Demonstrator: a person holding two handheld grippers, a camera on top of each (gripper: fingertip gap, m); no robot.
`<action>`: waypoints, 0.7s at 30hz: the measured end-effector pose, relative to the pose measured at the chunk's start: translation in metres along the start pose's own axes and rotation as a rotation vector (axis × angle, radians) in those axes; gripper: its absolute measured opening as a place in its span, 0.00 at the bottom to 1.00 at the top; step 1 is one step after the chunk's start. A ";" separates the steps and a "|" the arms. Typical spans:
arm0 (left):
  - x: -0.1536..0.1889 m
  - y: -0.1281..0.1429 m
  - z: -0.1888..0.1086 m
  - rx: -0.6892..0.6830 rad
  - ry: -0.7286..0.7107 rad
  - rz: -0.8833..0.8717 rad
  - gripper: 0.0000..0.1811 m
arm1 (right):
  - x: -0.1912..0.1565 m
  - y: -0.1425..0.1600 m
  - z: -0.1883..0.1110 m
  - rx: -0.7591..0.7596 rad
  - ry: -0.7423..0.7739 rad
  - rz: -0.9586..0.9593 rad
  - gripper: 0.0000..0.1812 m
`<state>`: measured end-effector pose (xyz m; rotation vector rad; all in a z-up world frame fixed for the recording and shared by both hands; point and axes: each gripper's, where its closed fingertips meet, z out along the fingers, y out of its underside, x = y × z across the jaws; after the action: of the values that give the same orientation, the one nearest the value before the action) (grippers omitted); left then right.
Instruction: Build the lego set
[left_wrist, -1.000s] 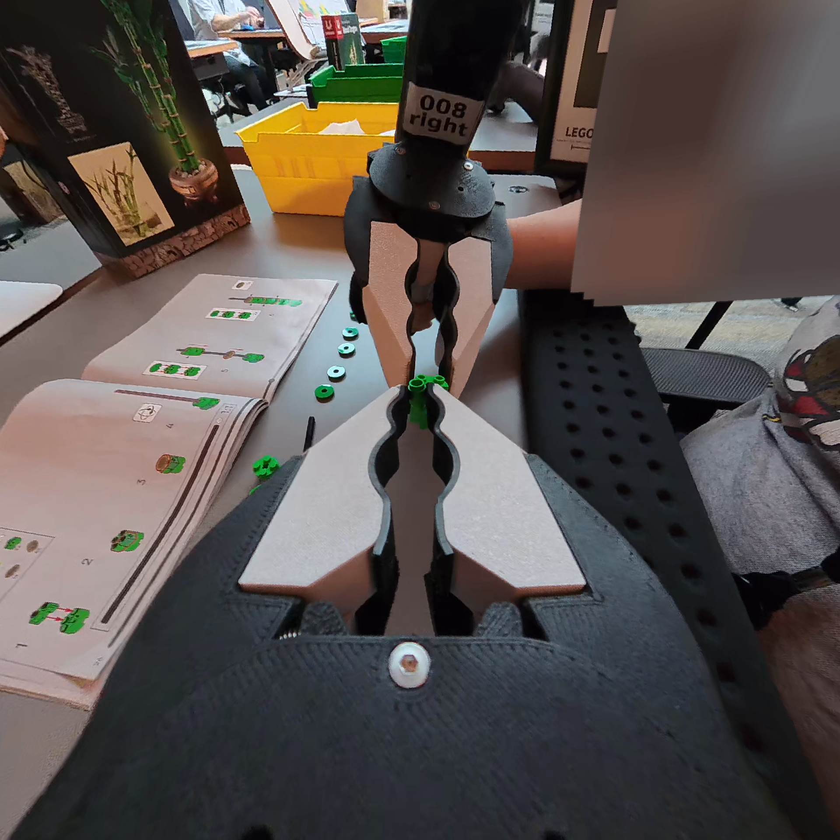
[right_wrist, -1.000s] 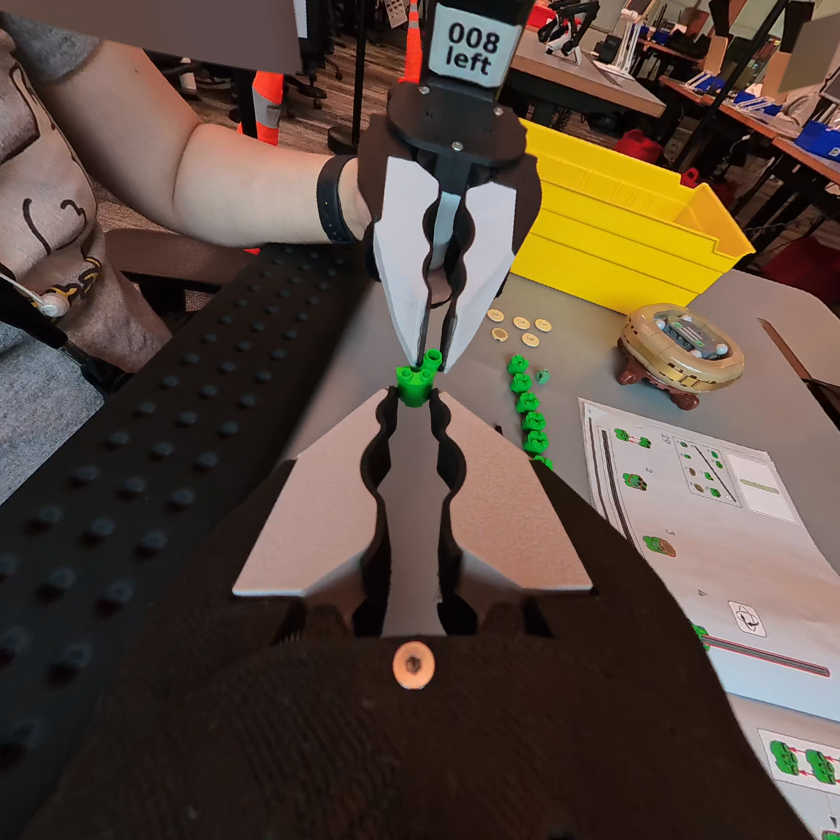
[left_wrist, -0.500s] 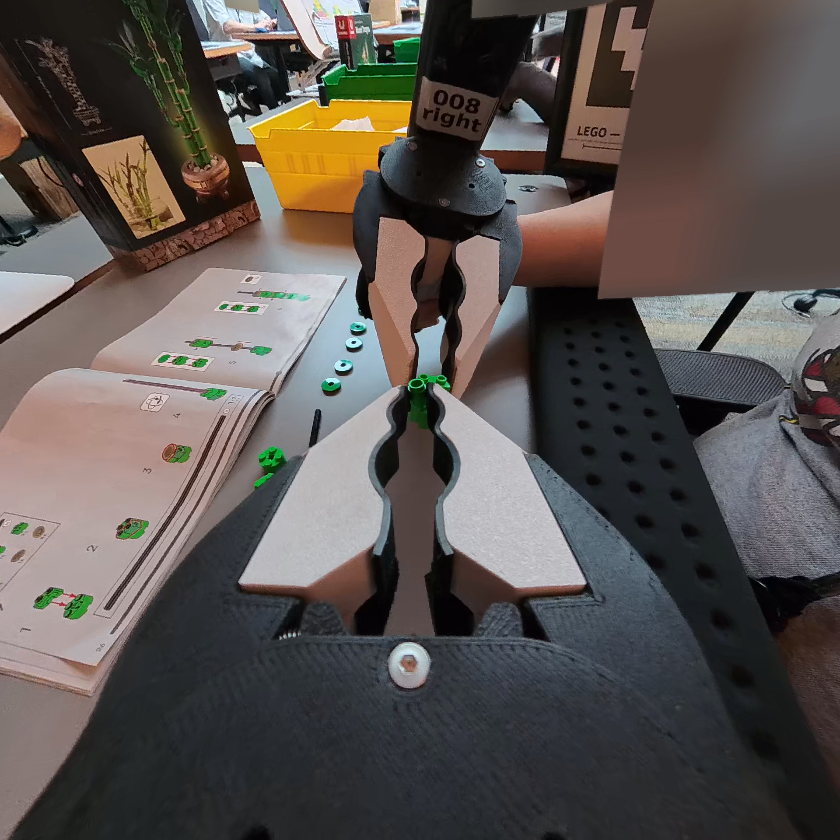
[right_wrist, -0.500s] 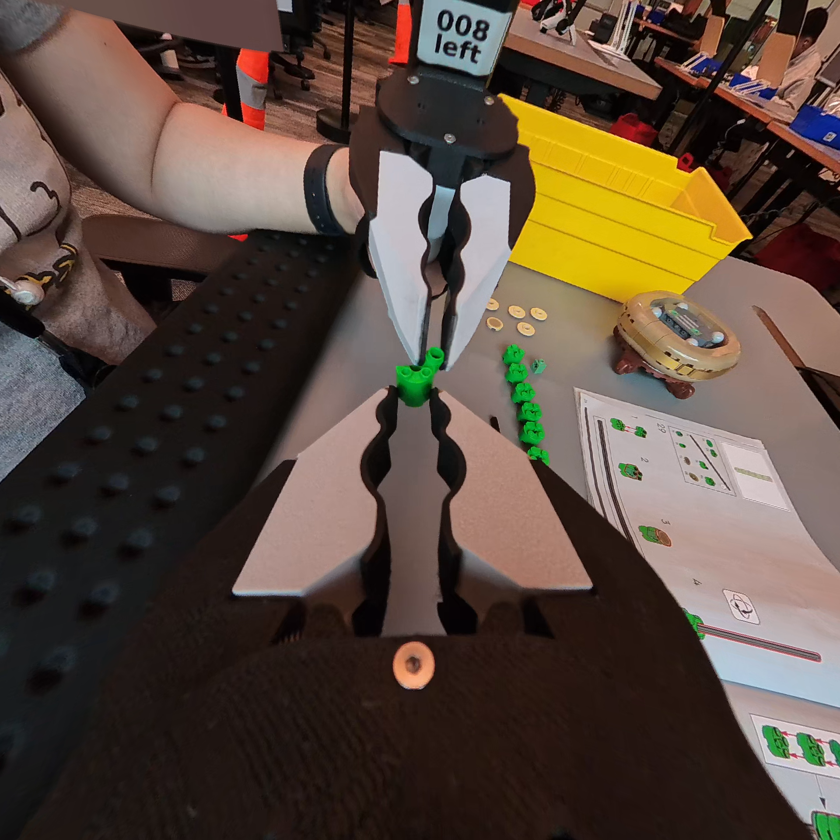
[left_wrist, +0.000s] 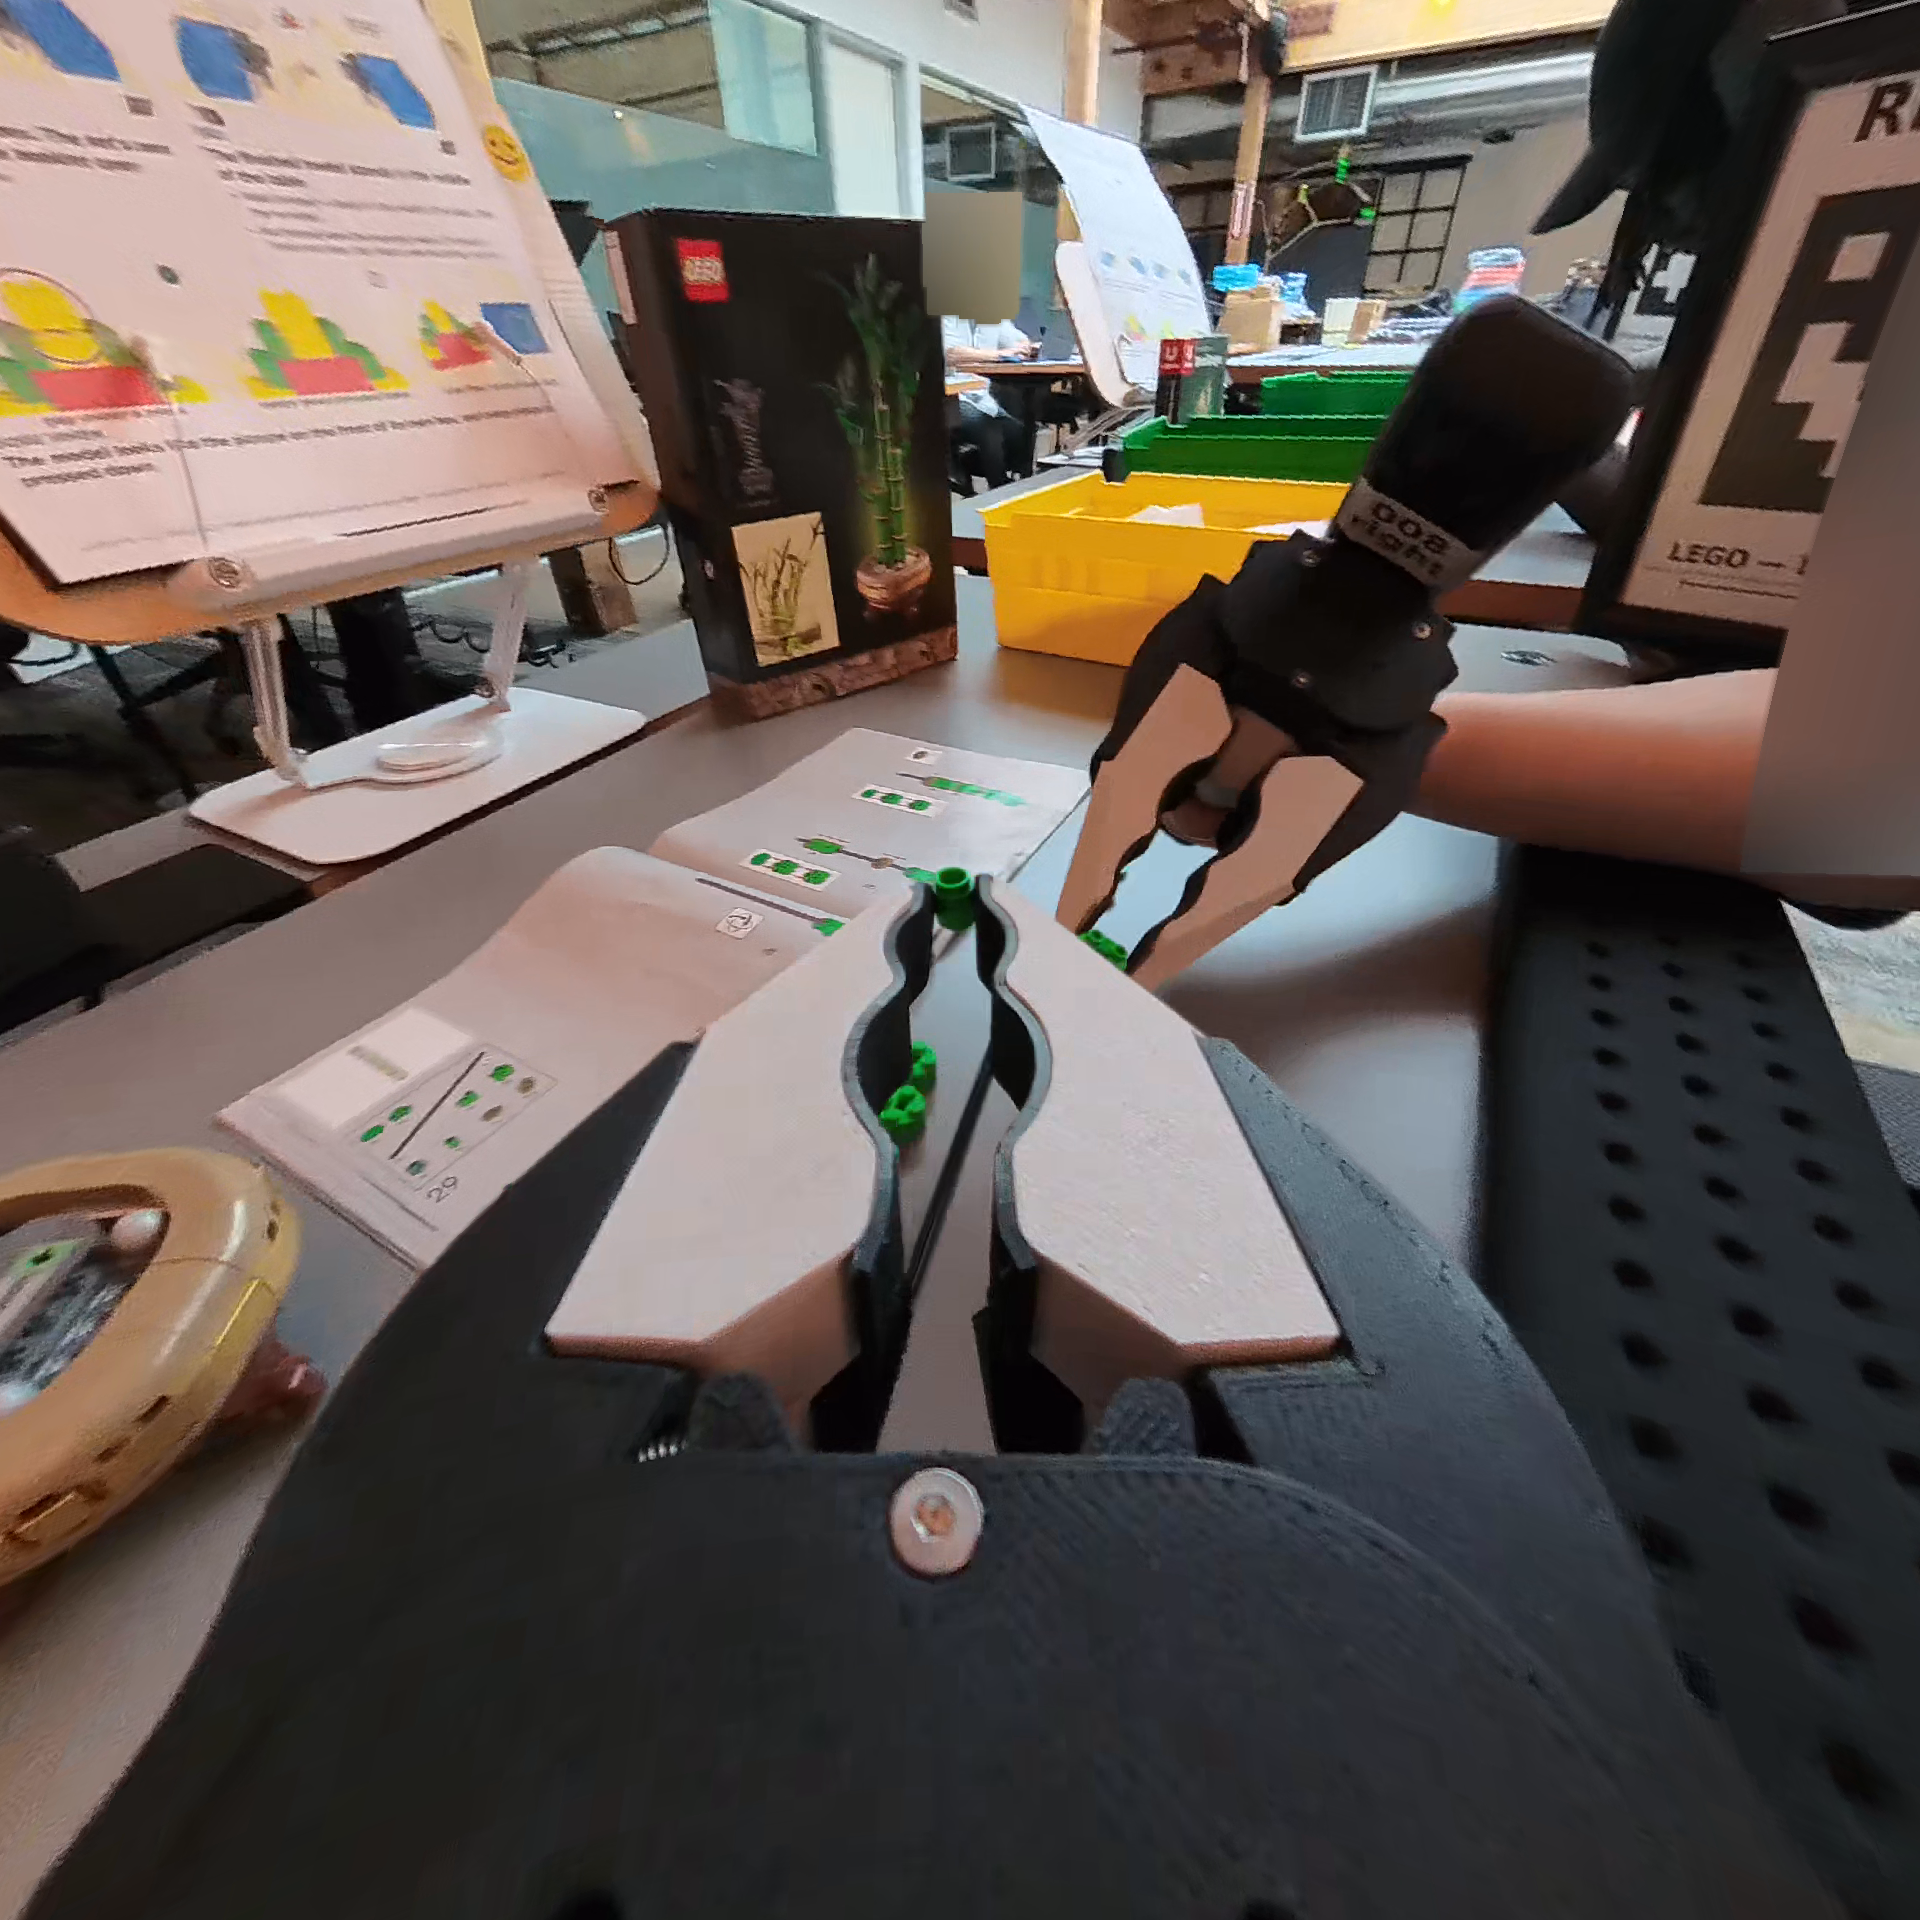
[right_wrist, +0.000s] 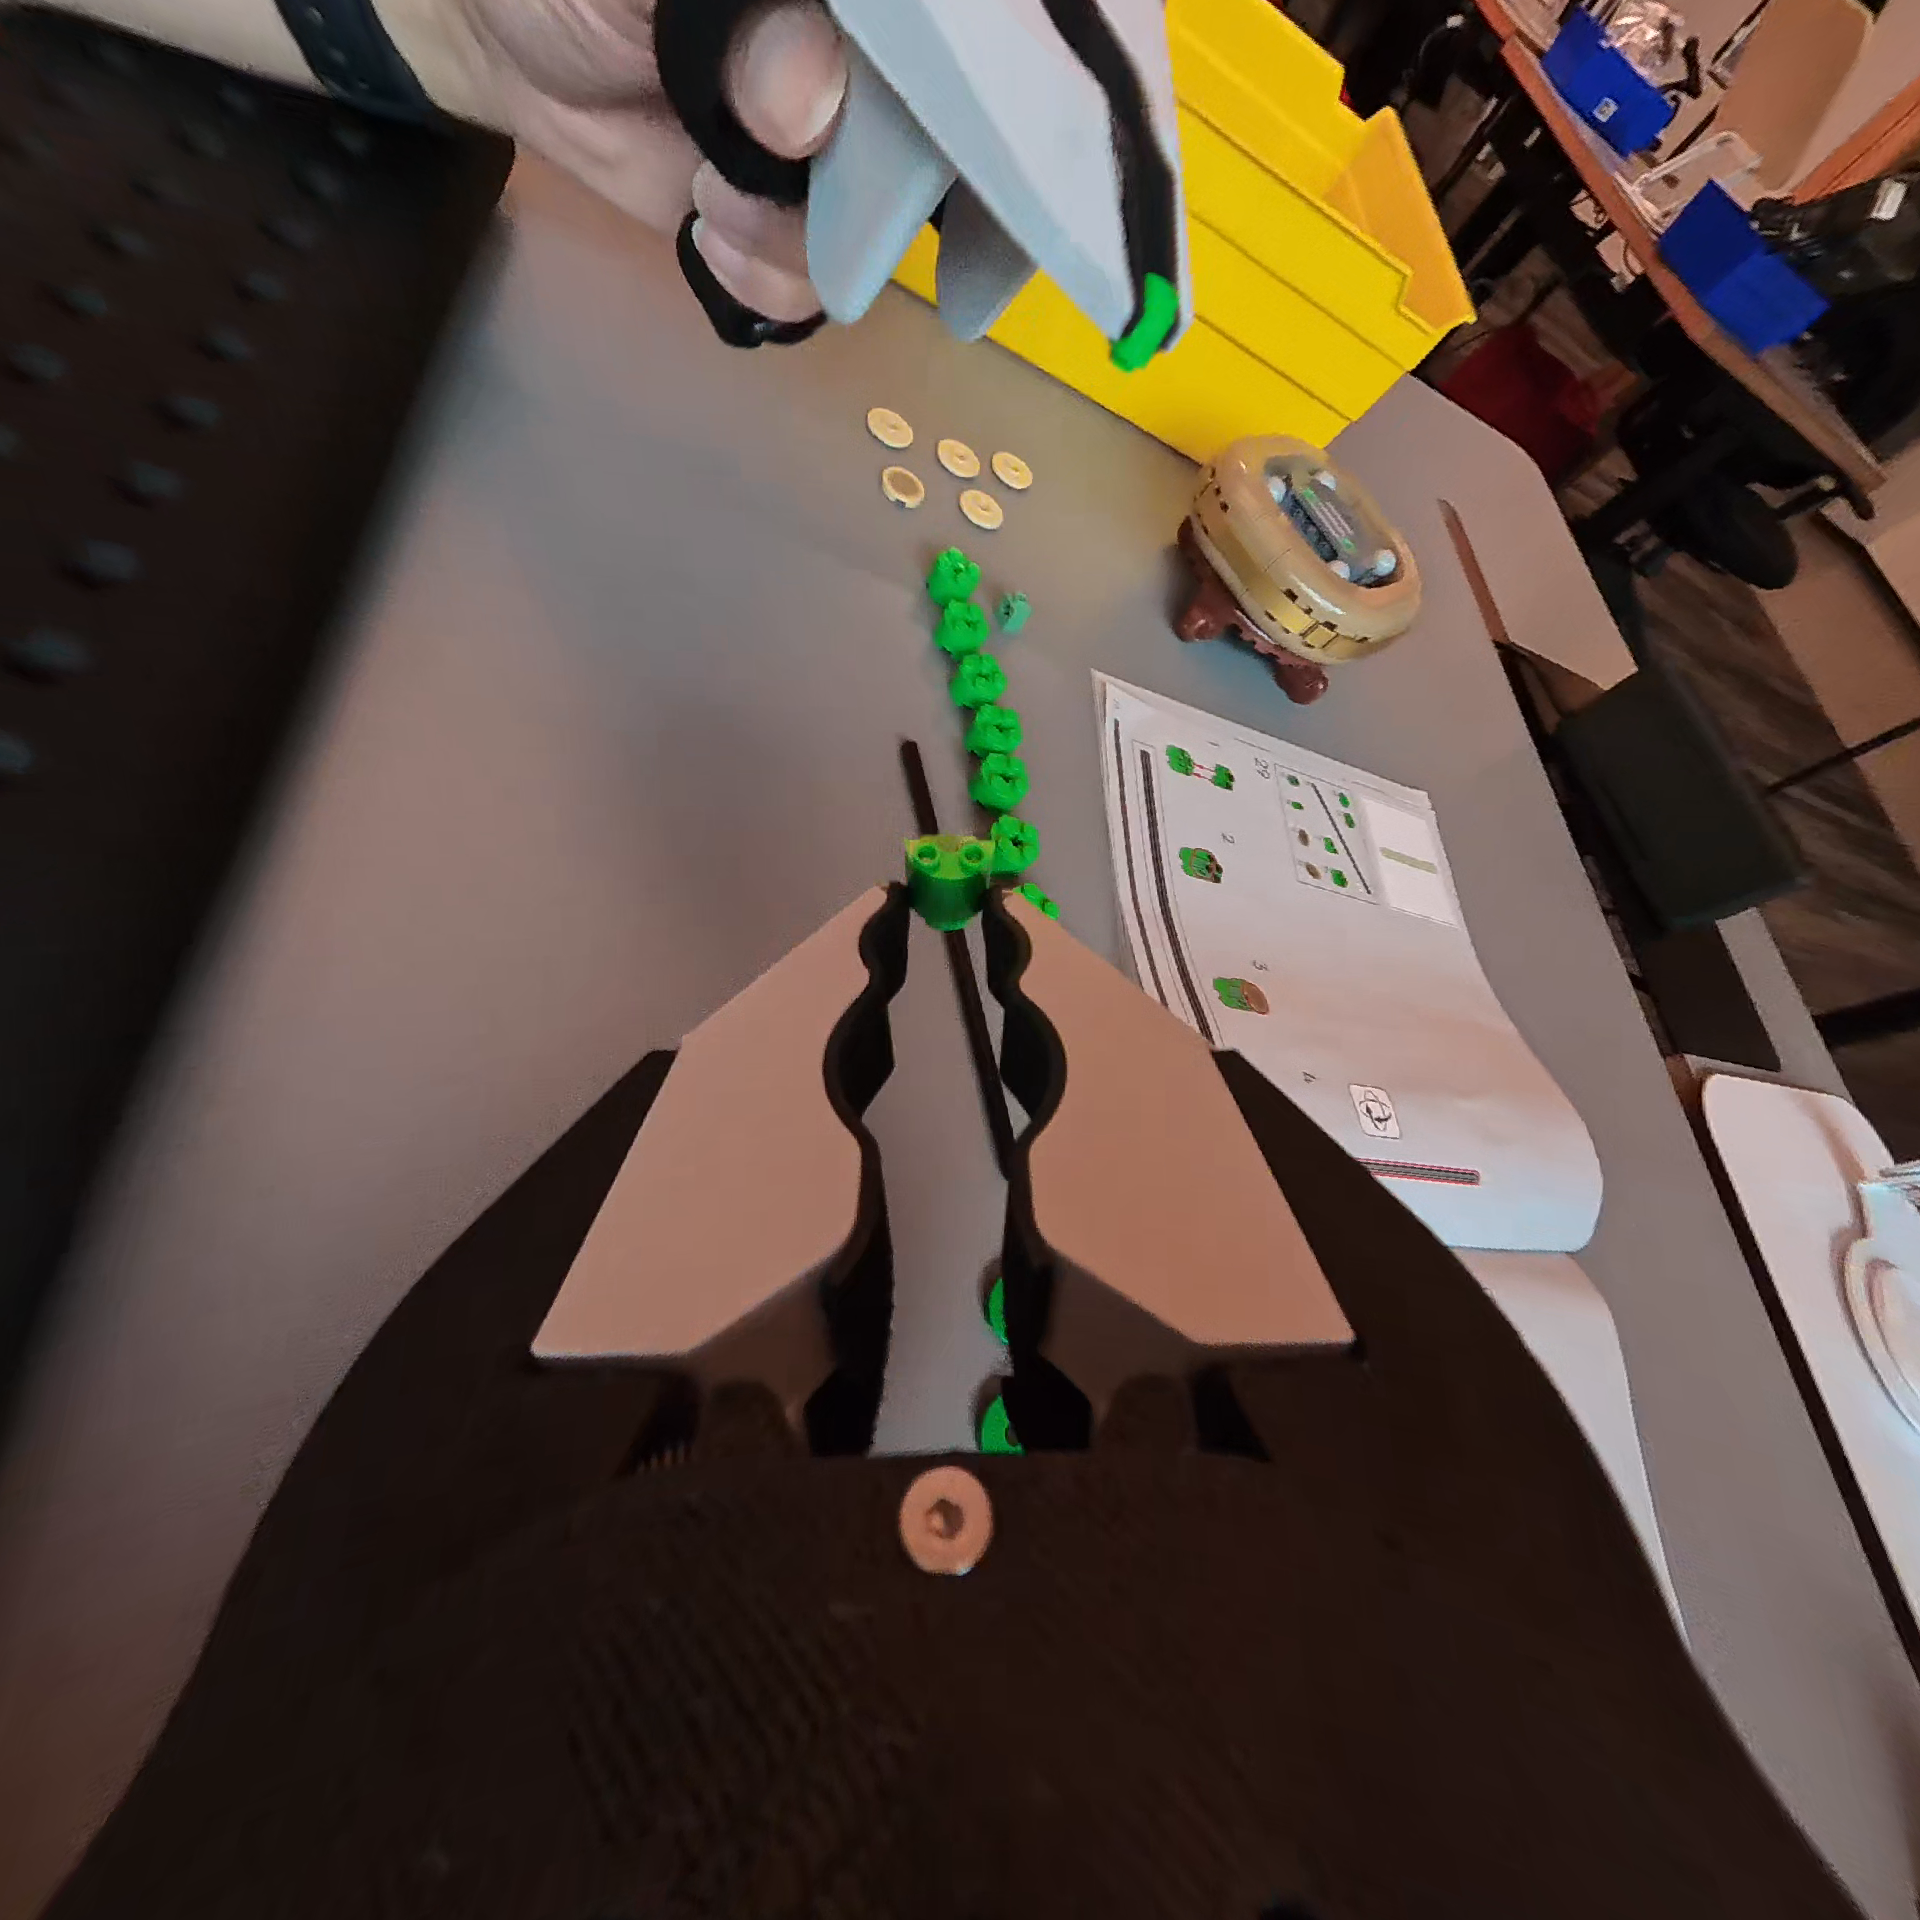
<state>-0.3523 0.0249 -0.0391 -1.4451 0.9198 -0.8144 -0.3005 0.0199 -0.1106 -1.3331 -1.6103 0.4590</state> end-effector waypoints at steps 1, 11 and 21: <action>-0.002 0.000 -0.001 -0.002 -0.005 -0.001 0.03 | -0.001 0.000 0.001 -0.003 -0.003 0.000 0.07; 0.016 0.010 0.007 -0.047 0.075 0.050 0.03 | 0.002 0.001 0.000 0.000 0.010 0.010 0.07; 0.039 0.022 0.013 -0.105 0.163 0.130 0.03 | -0.005 -0.001 0.002 0.020 -0.036 0.029 0.07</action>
<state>-0.3256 -0.0041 -0.0632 -1.4081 1.1831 -0.8047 -0.3026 0.0160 -0.1128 -1.3419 -1.6130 0.5179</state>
